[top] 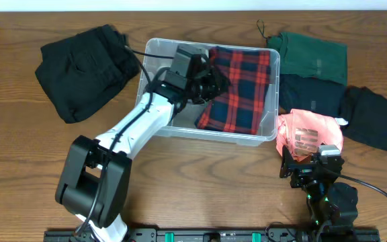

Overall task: Pack container
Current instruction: 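Open the left gripper to release the plaid shirt and withdraw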

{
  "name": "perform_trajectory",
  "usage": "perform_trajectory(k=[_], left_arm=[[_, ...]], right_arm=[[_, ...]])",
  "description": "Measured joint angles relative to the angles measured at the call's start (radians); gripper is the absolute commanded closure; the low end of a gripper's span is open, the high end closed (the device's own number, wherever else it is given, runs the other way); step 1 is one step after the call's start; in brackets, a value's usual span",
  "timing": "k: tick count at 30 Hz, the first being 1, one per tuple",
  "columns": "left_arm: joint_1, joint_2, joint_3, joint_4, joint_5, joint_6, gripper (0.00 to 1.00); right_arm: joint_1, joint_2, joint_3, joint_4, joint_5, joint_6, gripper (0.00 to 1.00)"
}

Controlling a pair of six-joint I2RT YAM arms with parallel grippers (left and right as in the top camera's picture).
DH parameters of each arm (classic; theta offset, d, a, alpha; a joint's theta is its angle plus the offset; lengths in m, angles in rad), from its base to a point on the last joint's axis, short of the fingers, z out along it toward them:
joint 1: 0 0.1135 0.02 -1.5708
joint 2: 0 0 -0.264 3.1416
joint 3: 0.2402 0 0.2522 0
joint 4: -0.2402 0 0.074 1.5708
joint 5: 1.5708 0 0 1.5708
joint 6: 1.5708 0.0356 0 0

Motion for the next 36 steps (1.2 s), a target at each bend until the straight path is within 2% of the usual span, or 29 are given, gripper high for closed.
perform_trajectory(k=[5, 8, 11, 12, 14, 19, 23, 27, 32, 36], left_arm=[[-0.018, 0.000, 0.000, 0.004, 0.004, 0.013, 0.93], [-0.018, 0.000, 0.000, -0.055, -0.030, 0.040, 0.83], [-0.018, 0.004, 0.000, -0.100, -0.084, 0.063, 0.67], [-0.018, 0.009, 0.000, -0.103, -0.098, 0.077, 0.55], [-0.018, 0.020, 0.000, -0.103, -0.111, 0.102, 0.44], [-0.014, 0.033, 0.000, -0.108, -0.132, 0.169, 0.35], [0.017, 0.013, 0.000, -0.111, -0.121, 0.211, 0.34], [0.108, -0.073, 0.000, -0.144, -0.108, 0.229, 0.34], [0.333, -0.274, 0.000, -0.195, -0.102, 0.260, 0.33], [0.529, -0.368, 0.000, -0.242, -0.105, 0.318, 0.20]], right_arm=[[0.000, 0.000, 0.000, 0.000, 0.000, 0.000, 0.01], [0.000, 0.000, 0.000, 0.000, 0.000, 0.000, 0.01], [0.000, 0.000, 0.000, 0.000, 0.000, 0.000, 0.01], [0.000, 0.000, 0.000, 0.000, 0.000, 0.000, 0.01], [0.000, 0.000, 0.000, 0.000, 0.000, 0.000, 0.01], [0.000, 0.000, 0.000, 0.000, 0.000, 0.000, 0.01], [0.000, 0.000, 0.000, 0.000, 0.000, 0.000, 0.01], [0.000, 0.000, 0.000, 0.000, 0.000, 0.000, 0.01], [0.000, 0.000, 0.000, 0.000, 0.000, 0.000, 0.01], [0.000, 0.000, 0.000, 0.000, 0.000, 0.000, 0.01]])
